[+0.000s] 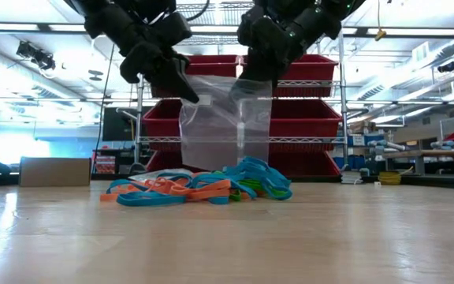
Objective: Sort rubber bands
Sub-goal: Open the right transparent zip bag
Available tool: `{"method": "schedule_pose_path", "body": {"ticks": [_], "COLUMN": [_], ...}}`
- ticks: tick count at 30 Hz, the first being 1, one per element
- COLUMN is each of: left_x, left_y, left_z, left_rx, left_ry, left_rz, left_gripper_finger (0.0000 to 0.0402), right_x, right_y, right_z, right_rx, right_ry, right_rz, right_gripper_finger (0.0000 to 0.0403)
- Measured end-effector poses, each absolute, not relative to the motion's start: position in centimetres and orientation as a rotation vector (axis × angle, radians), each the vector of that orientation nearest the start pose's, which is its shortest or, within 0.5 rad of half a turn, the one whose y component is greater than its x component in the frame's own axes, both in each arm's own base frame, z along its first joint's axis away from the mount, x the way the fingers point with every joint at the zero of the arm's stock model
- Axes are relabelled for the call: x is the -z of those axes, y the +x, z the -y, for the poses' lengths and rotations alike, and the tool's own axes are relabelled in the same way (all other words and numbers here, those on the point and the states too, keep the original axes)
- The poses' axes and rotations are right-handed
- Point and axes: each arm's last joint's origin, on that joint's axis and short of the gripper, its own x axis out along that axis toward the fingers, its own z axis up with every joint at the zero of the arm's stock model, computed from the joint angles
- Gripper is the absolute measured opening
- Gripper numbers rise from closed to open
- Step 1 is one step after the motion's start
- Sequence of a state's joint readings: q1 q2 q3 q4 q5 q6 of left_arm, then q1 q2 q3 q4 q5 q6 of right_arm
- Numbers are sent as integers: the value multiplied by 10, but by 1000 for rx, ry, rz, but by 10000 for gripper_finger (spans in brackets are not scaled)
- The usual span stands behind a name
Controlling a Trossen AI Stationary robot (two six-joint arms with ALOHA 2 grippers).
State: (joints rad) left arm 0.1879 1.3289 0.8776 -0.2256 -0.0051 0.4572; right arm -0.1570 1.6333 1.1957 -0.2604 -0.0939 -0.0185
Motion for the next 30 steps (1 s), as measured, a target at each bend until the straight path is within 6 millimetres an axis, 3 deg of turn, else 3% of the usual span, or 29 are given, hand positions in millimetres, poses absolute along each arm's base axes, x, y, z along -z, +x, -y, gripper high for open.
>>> {"method": "schedule_pose_path", "body": {"ticks": [20,25,30], "left_x": [-254,-255,-251], "left_y": [280,281,279], "left_z": [-44,-40,-39], "left_rx": [-148,-150,-135], "left_ry": [476,495,494], "left_rz": [-648,-650,-690], "left_gripper_finger": [0,2,18], "right_x": [-255,-253,-252], "right_y": [354,352,351], "right_z": [51,52,55], "right_rx": [-20,38,126], "right_ry": [120,71,35], "right_rz": [-693,-720,-746], "right_gripper_finger": [44,5,1]}}
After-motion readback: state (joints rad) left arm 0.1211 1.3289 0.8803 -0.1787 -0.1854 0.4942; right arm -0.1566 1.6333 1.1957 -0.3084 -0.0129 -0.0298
